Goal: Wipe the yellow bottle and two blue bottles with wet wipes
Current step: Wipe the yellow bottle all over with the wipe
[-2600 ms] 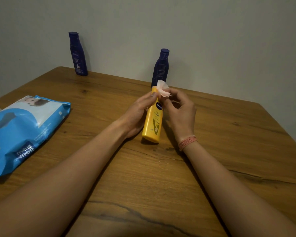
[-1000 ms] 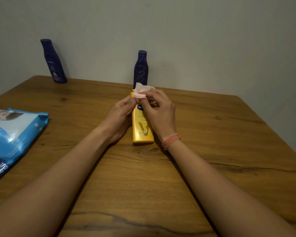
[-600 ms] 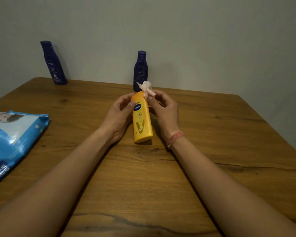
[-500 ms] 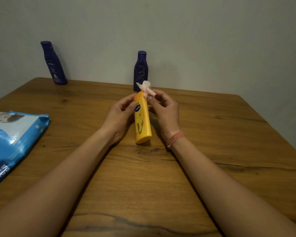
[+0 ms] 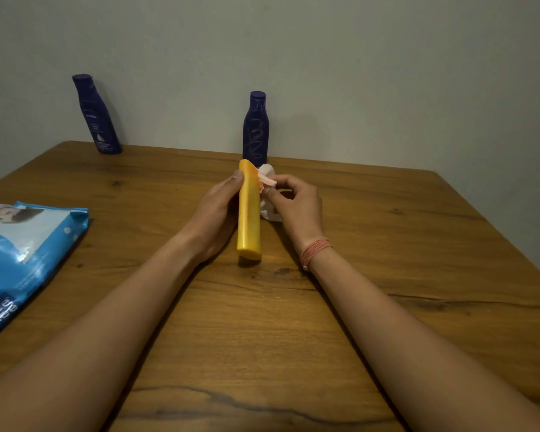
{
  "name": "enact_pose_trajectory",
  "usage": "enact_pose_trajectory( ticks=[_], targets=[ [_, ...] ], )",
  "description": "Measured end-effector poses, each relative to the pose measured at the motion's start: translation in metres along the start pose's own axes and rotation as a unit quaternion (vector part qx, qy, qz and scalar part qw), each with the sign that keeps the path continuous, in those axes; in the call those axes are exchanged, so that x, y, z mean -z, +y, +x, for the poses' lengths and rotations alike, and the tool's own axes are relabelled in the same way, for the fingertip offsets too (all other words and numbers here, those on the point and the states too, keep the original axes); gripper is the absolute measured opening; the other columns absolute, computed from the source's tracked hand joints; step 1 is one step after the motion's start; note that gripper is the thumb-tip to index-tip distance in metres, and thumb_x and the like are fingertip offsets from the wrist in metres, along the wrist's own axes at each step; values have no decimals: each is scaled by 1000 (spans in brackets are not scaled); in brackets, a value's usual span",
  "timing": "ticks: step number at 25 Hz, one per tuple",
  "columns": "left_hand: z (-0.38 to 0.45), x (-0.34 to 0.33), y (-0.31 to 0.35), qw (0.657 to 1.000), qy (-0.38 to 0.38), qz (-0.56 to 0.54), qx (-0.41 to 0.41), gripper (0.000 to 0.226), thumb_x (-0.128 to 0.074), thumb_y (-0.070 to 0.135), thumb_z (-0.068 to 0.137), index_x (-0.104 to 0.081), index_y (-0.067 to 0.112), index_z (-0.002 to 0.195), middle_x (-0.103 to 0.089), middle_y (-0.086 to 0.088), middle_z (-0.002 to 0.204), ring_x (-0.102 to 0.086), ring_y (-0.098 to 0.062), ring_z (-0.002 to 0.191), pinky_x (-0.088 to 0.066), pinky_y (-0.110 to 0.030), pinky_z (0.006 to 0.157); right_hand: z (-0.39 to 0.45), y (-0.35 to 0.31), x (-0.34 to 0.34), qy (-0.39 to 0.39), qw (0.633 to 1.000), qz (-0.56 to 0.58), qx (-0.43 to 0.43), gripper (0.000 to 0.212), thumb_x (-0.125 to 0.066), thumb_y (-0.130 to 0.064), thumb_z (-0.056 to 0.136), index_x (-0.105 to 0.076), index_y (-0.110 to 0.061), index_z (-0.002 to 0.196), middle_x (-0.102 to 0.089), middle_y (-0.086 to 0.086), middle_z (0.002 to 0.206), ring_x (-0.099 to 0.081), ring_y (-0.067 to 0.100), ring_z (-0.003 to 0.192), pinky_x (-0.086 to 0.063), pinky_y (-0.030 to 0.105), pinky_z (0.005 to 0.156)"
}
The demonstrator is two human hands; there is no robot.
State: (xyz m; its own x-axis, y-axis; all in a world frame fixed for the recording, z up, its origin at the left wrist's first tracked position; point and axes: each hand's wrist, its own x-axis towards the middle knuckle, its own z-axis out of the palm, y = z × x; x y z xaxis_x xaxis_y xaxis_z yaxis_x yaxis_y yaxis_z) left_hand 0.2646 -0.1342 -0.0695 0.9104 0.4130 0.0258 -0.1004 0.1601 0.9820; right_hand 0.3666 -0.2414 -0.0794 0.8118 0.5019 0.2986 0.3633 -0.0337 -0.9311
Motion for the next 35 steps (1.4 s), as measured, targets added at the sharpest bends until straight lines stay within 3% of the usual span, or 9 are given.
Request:
enact_pose_trajectory(
  ticks=[2, 4, 9, 14, 17, 20, 25, 31, 35],
  targets=[
    [0, 1, 0, 999, 14, -31, -4, 32, -41, 42, 102, -57, 22, 121, -75, -2, 106, -73, -16, 94, -58, -29, 73, 0, 0, 0, 4, 1000, -24, -2, 19, -67, -23, 90, -71, -18, 108, -69, -5, 101, -60, 2, 89, -46, 14, 70],
    [0, 2, -1, 999, 17, -48, -6, 33, -40, 40, 103, -57, 19, 122, -75, -3, 100, -73, -17, 88, -59, -29, 67, -1, -3, 2, 31, 999, -14, 27, 20, -66, -21, 91, -69, -18, 111, -68, -6, 101, -61, 3, 88, -50, 15, 69],
    [3, 1, -5, 999, -19, -27, -28, 37, -39, 34, 105, -57, 18, 133, -62, -15, 125, -63, -22, 106, -55, -35, 85, -7, -13, -2, 56, 987, -25, 151, 21, -68, -26, 89, -64, -18, 108, -65, -5, 102, -60, 5, 89, -51, 14, 72],
    [3, 3, -4, 999, -17, -26, -31, 38, -43, 40, 102, -54, 25, 136, -59, -11, 128, -67, -17, 103, -56, -33, 79, -3, -8, 2, 61, 994, -20, 87, 21, -66, -26, 91, -69, -15, 108, -69, -3, 99, -61, 6, 89, -49, 11, 71],
    [3, 2, -3, 998, -13, -47, -33, 41, -42, 41, 103, -48, 24, 139, -56, -12, 134, -65, -21, 110, -56, -35, 80, -6, -10, 0, 41, 992, -25, 113, 21, -66, -22, 91, -69, -13, 110, -68, 0, 106, -61, 7, 93, -51, 11, 75],
    [2, 2, -1, 993, -18, -116, -33, 42, -39, 36, 105, -44, 21, 143, -59, -15, 135, -61, -28, 121, -55, -43, 92, -11, -16, -5, 5, 983, -41, 181, 20, -65, -17, 92, -69, -12, 111, -65, 2, 113, -61, 7, 97, -52, 14, 79],
    [-1, 2, 2, 985, 38, -168, 21, 50, -37, 44, 104, -47, 12, 142, -63, -18, 127, -66, -29, 113, -56, -45, 91, -19, -21, -14, -73, 949, -90, 294, 16, -65, -9, 90, -70, -11, 105, -67, 4, 109, -61, 8, 97, -50, 14, 82],
    [1, 0, 1, 994, 4, -106, -6, 43, -38, 38, 104, -46, 20, 142, -57, -18, 135, -59, -33, 118, -50, -48, 100, -6, -9, -2, 34, 993, -45, 105, 19, -64, -13, 91, -67, -16, 110, -65, -9, 97, -61, 0, 87, -51, 9, 74],
    [2, 0, -1, 998, -34, -58, -10, 41, -38, 39, 104, -43, 28, 143, -53, -15, 133, -59, -26, 111, -54, -41, 87, -5, -9, 1, 73, 994, -13, 86, 12, -66, -12, 89, -65, -15, 101, -66, -6, 101, -63, 4, 93, -53, 13, 76]
  ],
)
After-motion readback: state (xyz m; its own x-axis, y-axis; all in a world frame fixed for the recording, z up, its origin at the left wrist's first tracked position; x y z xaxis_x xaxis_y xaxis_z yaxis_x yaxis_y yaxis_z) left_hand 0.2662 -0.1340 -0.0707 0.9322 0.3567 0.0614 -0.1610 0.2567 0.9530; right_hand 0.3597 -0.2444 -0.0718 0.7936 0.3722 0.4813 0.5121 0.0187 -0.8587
